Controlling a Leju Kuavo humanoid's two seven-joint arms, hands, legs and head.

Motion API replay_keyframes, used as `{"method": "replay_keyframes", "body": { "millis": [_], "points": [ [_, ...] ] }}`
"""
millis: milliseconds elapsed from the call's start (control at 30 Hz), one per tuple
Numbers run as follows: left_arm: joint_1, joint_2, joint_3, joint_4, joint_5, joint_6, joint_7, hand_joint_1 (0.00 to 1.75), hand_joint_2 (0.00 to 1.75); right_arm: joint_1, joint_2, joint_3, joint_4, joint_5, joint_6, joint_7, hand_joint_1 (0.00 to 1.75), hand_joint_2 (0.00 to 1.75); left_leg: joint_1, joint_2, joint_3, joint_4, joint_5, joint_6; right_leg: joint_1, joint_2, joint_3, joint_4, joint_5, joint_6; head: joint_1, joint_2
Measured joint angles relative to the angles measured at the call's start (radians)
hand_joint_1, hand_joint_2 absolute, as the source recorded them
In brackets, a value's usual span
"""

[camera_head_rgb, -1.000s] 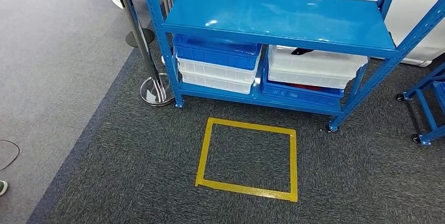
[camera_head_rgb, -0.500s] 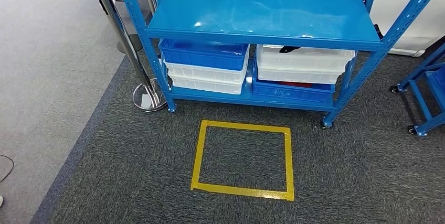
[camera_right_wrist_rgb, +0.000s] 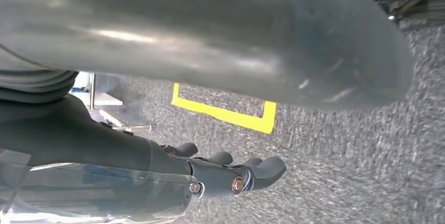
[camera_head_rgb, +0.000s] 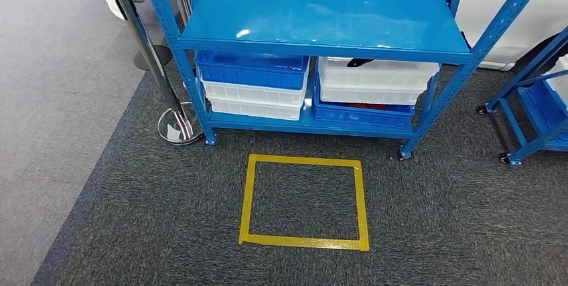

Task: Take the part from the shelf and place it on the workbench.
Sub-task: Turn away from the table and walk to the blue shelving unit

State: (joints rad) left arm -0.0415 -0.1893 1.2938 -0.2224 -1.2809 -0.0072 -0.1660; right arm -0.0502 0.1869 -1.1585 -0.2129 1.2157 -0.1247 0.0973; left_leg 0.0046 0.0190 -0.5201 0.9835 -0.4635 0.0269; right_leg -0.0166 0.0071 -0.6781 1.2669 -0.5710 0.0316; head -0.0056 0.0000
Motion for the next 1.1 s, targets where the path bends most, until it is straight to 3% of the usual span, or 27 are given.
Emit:
{"method": "replay_keyframes", "body": {
  "millis": [67, 133, 233, 300, 400, 433, 467, 500, 533, 567, 633, 767, 833, 933, 967, 1000, 1033, 1100],
  "points": [
    [-0.001, -0.001, 0.000, 0.000, -0.001, 0.000, -0.001, 0.00, 0.00, 0.000, 0.000, 0.000, 0.000, 0.000, 0.001, 0.000, 0.00, 0.00, 0.000, 0.006, 0.002, 0.008, -0.007, -0.006, 0.000, -0.013, 0.065, -0.127, 0.064, -0.002, 0.000, 0.000],
    [-0.001, -0.001, -0.001, 0.000, -0.003, -0.001, -0.002, 0.00, 0.00, -0.002, -0.001, 0.000, 0.000, -0.001, 0.002, 0.001, 0.00, 0.00, -0.004, 0.010, 0.001, 0.017, -0.016, -0.017, 0.002, -0.021, 0.111, -0.221, 0.092, -0.014, -0.001, 0.000],
    [-0.004, -0.002, -0.001, 0.000, -0.003, -0.006, -0.004, 0.00, 0.00, -0.003, -0.001, -0.001, 0.000, -0.005, 0.005, 0.009, 0.00, 0.00, -0.007, 0.014, 0.003, 0.020, -0.021, -0.031, 0.006, -0.015, 0.116, -0.237, 0.093, -0.034, -0.002, 0.000],
    [-0.005, -0.003, -0.001, 0.000, -0.003, -0.008, -0.004, 0.00, 0.00, -0.002, -0.002, -0.004, 0.000, -0.008, 0.009, 0.012, 0.00, 0.00, -0.004, 0.008, -0.006, 0.049, -0.046, -0.042, 0.003, -0.011, 0.116, -0.241, 0.097, -0.046, -0.003, 0.000],
    [-0.004, -0.005, -0.001, 0.000, 0.004, -0.018, -0.002, 0.00, 0.00, -0.002, -0.004, -0.006, 0.000, -0.011, 0.015, 0.014, 0.00, 0.00, 0.002, -0.006, -0.084, 0.224, -0.142, -0.055, 0.002, -0.005, 0.113, -0.243, 0.098, -0.056, -0.005, 0.000],
    [-0.004, -0.006, 0.000, 0.000, 0.008, -0.022, -0.001, 0.00, 0.00, -0.002, -0.004, -0.007, 0.000, -0.011, 0.016, 0.015, 0.00, 0.00, 0.003, -0.007, -0.113, 0.283, -0.162, -0.057, 0.003, -0.002, 0.112, -0.242, 0.098, -0.057, -0.005, 0.000],
    [-0.003, -0.007, 0.001, 0.000, 0.014, -0.026, -0.001, 0.00, 0.00, -0.002, -0.004, -0.008, 0.000, -0.011, 0.016, 0.015, 0.00, 0.00, 0.003, -0.008, -0.128, 0.311, -0.161, -0.057, 0.004, 0.003, 0.113, -0.242, 0.096, -0.058, -0.005, 0.000],
    [-0.003, -0.008, 0.003, 0.000, 0.019, -0.030, 0.000, 0.00, 0.00, -0.001, -0.005, -0.010, 0.000, -0.010, 0.016, 0.015, 0.00, 0.00, 0.004, -0.008, -0.126, 0.303, -0.141, -0.055, 0.004, 0.009, 0.114, -0.242, 0.095, -0.058, -0.005, 0.000],
    [-0.003, -0.008, 0.005, 0.000, 0.023, -0.032, 0.000, 0.00, 0.00, -0.001, -0.005, -0.012, 0.000, -0.010, 0.016, 0.015, 0.00, 0.00, 0.003, -0.010, -0.103, 0.252, -0.104, -0.051, 0.005, 0.015, 0.117, -0.242, 0.093, -0.056, -0.005, 0.000],
    [-0.003, -0.009, 0.008, 0.000, 0.027, -0.034, -0.001, 0.00, 0.00, -0.002, -0.005, -0.014, 0.000, -0.010, 0.016, 0.015, 0.00, 0.00, 0.002, -0.015, -0.070, 0.180, -0.065, -0.044, 0.005, 0.021, 0.120, -0.242, 0.092, -0.054, -0.005, 0.000],
    [-0.006, -0.009, 0.012, 0.000, 0.031, -0.035, -0.001, 0.00, 0.00, -0.003, -0.005, -0.016, 0.000, -0.009, 0.017, 0.015, 0.00, 0.00, -0.002, -0.029, -0.015, 0.055, -0.027, -0.029, 0.006, 0.030, 0.123, -0.242, 0.089, -0.046, -0.004, 0.000],
    [-0.009, -0.012, 0.015, 0.000, 0.033, -0.036, 0.000, 0.00, 0.00, -0.001, -0.006, -0.023, -0.001, -0.009, 0.018, 0.019, 0.00, 0.00, -0.006, -0.029, 0.009, 0.003, -0.027, -0.005, 0.004, 0.033, 0.127, -0.233, 0.100, -0.017, -0.004, 0.000],
    [-0.009, -0.014, 0.015, 0.000, 0.033, -0.036, 0.001, 0.00, 0.00, -0.001, -0.008, -0.024, -0.001, -0.009, 0.018, 0.020, 0.00, 0.00, -0.002, -0.023, 0.028, -0.008, -0.024, 0.004, 0.004, 0.020, 0.115, -0.195, 0.082, -0.008, -0.001, 0.000],
    [-0.009, -0.017, 0.016, 0.000, 0.034, -0.036, 0.001, 0.00, 0.00, -0.003, -0.010, -0.026, -0.001, -0.009, 0.018, 0.020, 0.00, 0.00, -0.004, -0.011, 0.043, -0.010, -0.032, 0.010, 0.003, 0.006, 0.018, -0.032, 0.004, 0.002, 0.000, 0.000],
    [-0.008, -0.018, 0.016, 0.000, 0.034, -0.036, 0.001, 0.00, 0.00, -0.003, -0.010, -0.026, -0.001, -0.009, 0.018, 0.021, 0.00, 0.00, -0.005, -0.007, 0.048, -0.010, -0.037, 0.010, 0.002, 0.005, -0.017, 0.017, -0.008, 0.005, 0.000, 0.000],
    [-0.007, -0.018, 0.016, 0.000, 0.034, -0.037, 0.001, 0.00, 0.00, -0.001, -0.011, -0.027, -0.001, -0.009, 0.018, 0.021, 0.00, 0.00, -0.005, -0.005, 0.055, -0.010, -0.044, 0.008, 0.002, 0.004, -0.036, 0.034, -0.001, 0.007, 0.000, 0.000],
    [-0.006, -0.018, 0.016, 0.000, 0.034, -0.037, 0.001, 0.00, 0.00, 0.002, -0.012, -0.027, -0.001, -0.009, 0.018, 0.021, 0.00, 0.00, -0.004, -0.002, 0.065, -0.010, -0.052, 0.007, 0.002, 0.002, -0.040, 0.018, 0.026, 0.007, 0.000, 0.000],
    [-0.005, -0.019, 0.016, 0.000, 0.034, -0.037, 0.001, 0.00, 0.00, 0.006, -0.015, -0.028, -0.001, -0.009, 0.018, 0.021, 0.00, 0.00, -0.004, 0.004, 0.090, -0.010, -0.073, 0.001, 0.004, -0.011, 0.003, -0.104, 0.114, 0.001, 0.000, 0.000]
  ]
}}
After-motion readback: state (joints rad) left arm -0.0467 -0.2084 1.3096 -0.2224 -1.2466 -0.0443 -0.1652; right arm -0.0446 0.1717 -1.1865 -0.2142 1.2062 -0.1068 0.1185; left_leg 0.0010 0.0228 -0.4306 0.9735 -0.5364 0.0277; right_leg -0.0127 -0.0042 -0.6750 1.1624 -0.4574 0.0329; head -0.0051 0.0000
